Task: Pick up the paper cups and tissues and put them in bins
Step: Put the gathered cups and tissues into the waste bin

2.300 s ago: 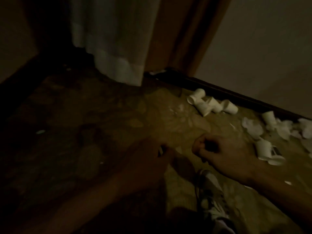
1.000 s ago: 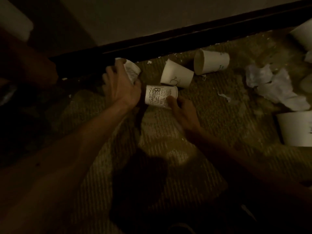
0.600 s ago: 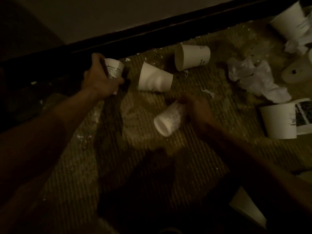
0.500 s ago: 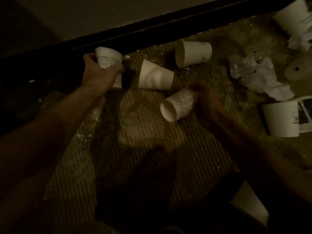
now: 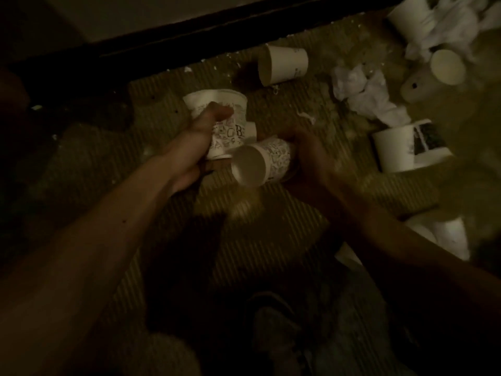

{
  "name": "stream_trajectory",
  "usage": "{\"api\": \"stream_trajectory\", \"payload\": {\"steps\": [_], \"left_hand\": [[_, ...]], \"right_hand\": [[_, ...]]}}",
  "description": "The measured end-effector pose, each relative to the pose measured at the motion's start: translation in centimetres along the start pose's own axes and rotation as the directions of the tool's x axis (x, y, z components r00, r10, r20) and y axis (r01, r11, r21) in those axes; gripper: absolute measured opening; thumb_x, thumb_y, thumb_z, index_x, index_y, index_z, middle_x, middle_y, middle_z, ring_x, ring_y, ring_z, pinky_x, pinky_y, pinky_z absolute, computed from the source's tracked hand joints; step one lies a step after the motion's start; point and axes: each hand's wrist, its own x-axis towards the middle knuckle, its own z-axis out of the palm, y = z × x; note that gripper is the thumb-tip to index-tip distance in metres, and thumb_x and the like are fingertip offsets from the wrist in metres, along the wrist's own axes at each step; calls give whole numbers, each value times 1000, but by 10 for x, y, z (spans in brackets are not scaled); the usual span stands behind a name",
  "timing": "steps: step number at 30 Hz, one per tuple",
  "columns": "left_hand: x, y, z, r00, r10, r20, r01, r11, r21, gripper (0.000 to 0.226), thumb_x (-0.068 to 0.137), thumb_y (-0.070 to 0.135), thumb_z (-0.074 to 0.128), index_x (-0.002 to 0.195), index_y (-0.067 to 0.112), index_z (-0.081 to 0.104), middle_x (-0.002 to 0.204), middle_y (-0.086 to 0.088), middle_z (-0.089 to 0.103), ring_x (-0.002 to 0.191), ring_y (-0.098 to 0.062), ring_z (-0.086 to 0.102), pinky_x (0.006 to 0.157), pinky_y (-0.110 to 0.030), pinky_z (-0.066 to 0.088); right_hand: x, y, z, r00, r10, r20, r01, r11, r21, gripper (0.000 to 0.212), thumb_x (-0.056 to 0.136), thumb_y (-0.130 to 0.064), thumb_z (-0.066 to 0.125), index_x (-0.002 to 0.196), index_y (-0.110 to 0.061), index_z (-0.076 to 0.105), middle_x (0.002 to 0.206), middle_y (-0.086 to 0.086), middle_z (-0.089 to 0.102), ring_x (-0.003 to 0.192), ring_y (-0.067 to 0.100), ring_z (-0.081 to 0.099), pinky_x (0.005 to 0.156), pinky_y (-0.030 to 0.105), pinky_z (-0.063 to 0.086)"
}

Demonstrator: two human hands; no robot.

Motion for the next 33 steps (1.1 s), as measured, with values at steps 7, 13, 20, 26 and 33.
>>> {"api": "stream_trajectory", "payload": {"steps": [7, 13, 20, 26, 33], "left_hand": [[-161, -6, 35, 992, -117, 35, 116, 992, 39, 53, 73, 48, 62, 119, 22, 64, 108, -1, 75, 101, -20, 71, 95, -48, 52], [-342, 111, 82, 997, -69, 34, 63, 988, 138, 73, 56, 61, 72, 121, 26, 65, 110, 3, 74, 103, -18, 70, 98, -48, 50], [-551, 298, 143, 974, 218, 53, -224, 940, 256, 45, 47, 68, 80, 86, 46, 75, 93, 12, 76, 84, -7, 72, 66, -29, 56], [-687, 444, 192, 915, 361, 181, -380, 920, 90, 40, 60, 39, 71, 94, 18, 71, 87, -5, 77, 75, -18, 74, 52, -26, 55], [-734, 537, 248, 865, 375, 332, -433, 894, 119, 26, 65, 32, 79, 87, 20, 75, 86, -6, 77, 77, -19, 74, 54, -27, 56]], "right_hand": [[-164, 20, 0, 984, 57, -171, -95, 970, -224, 28, 91, -36, 56, 89, -10, 69, 91, 12, 70, 87, 28, 67, 84, 45, 54], [-356, -58, 49, 989, -61, -131, 26, 966, -256, 21, 96, -26, 56, 90, -11, 69, 99, 13, 67, 88, 26, 64, 79, 43, 53], [-579, -194, 123, 966, -257, -36, 239, 937, -254, 27, 90, -26, 66, 99, -2, 72, 98, 21, 71, 88, 34, 70, 75, 42, 58], [-738, -298, 164, 861, -508, -10, 485, 828, -281, 28, 86, -34, 70, 75, -9, 69, 75, 10, 72, 70, 25, 70, 60, 34, 57], [-822, -392, 155, 813, -582, 25, 568, 782, -256, 75, 50, -54, 80, 109, -13, 61, 103, 11, 70, 86, 29, 72, 70, 41, 59]]}}
